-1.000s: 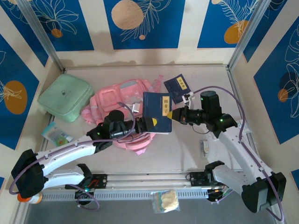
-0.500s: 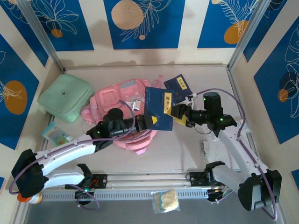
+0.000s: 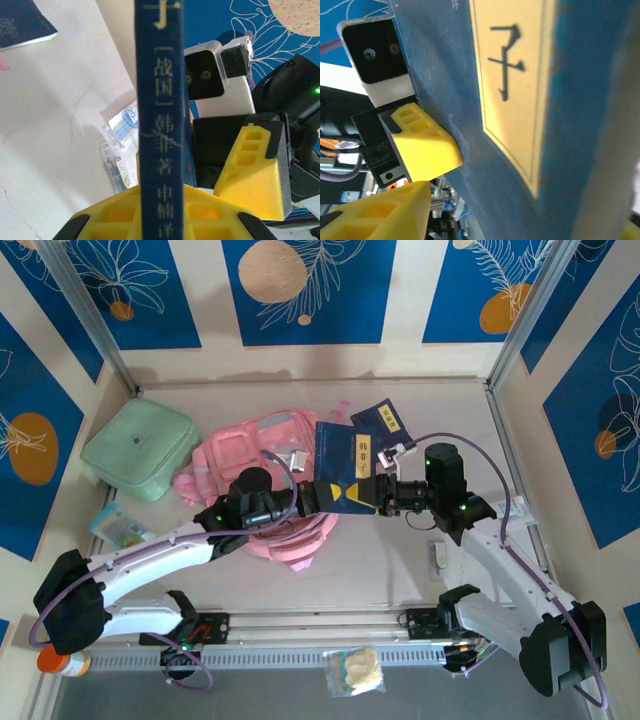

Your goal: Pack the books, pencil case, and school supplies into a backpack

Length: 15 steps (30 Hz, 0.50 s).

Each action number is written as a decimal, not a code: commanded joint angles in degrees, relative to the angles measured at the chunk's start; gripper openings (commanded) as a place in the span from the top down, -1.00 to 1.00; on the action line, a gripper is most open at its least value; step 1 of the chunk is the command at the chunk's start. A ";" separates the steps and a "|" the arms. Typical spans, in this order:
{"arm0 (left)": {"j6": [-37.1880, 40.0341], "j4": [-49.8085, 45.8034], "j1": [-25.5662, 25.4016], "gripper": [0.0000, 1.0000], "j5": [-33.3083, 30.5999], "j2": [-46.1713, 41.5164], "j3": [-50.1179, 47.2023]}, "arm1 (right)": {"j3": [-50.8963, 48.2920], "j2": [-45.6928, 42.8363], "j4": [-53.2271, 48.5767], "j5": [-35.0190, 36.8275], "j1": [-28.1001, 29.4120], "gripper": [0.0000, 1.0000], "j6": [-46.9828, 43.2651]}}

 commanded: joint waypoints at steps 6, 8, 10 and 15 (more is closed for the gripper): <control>2.54 -2.51 0.56 1.00 -2.69 -0.10 1.21 | 3.34 -0.86 -6.22 3.05 -0.19 0.60 -3.46; 3.10 -3.27 0.66 1.00 -3.02 0.02 1.07 | 4.10 -0.78 -7.74 4.09 -0.24 0.80 -4.49; 4.21 -5.00 0.66 0.97 -3.29 0.26 1.40 | 4.43 -0.68 -8.49 4.55 -0.40 0.91 -4.82; 15.81 -17.59 0.84 0.28 -6.69 -1.37 4.39 | 6.96 -0.66 -15.73 5.58 -2.48 0.99 -7.34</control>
